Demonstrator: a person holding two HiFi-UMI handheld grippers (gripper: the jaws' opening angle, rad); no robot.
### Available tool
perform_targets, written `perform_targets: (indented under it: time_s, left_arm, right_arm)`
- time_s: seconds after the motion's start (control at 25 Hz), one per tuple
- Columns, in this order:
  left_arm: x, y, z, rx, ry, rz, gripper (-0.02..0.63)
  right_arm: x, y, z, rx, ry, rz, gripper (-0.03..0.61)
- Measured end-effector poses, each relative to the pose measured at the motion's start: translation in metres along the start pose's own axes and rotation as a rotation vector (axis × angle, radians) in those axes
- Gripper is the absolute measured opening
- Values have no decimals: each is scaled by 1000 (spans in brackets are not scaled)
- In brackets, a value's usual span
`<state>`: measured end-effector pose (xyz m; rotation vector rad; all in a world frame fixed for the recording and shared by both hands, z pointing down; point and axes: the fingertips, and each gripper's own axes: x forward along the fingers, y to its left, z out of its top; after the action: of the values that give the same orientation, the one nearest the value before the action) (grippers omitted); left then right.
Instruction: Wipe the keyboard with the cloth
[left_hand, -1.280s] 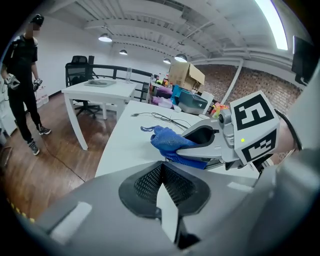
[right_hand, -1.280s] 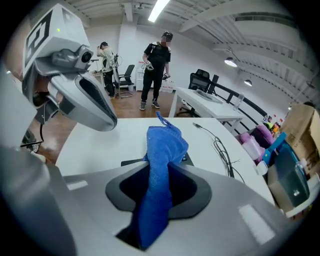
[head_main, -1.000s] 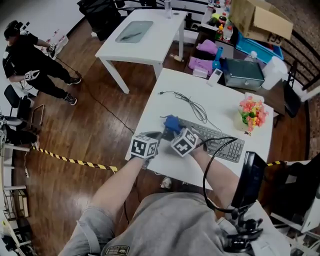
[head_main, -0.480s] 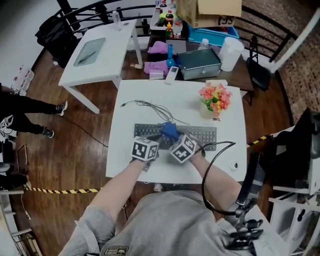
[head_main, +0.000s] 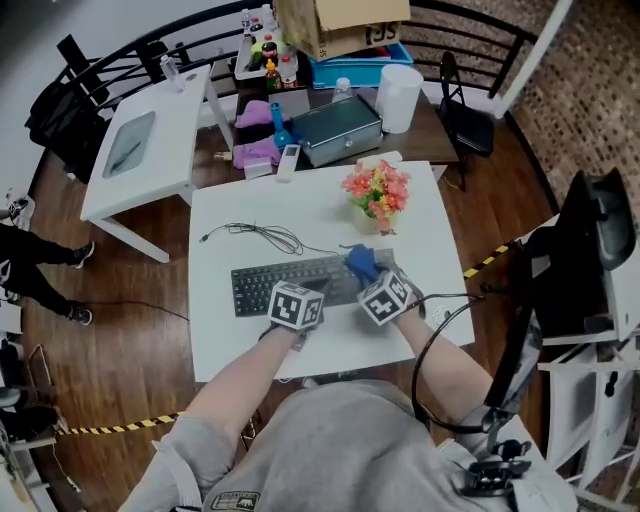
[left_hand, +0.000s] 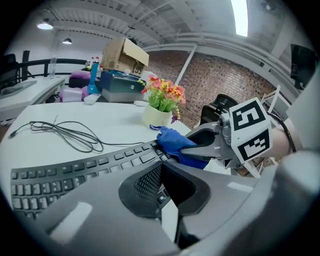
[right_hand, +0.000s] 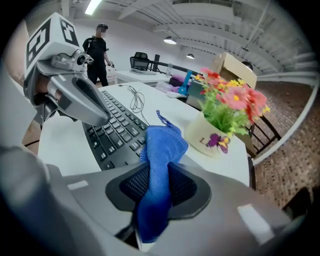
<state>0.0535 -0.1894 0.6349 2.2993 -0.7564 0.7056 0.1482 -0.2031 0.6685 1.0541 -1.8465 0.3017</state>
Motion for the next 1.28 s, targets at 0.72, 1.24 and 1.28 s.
perform_targets:
  time_s: [0.72, 1.24, 1.28]
  left_arm:
    - [-37, 31, -8, -46, -76, 109, 0]
    - [-195, 141, -107, -287, -119, 440, 0]
    - [-202, 143, -113, -297, -117, 449, 0]
  right_arm:
    - [-2, 55, 64, -128, -91, 87, 109]
    - [35, 267, 184, -427, -218, 376, 109]
    - [39, 275, 188, -434, -218, 380, 109]
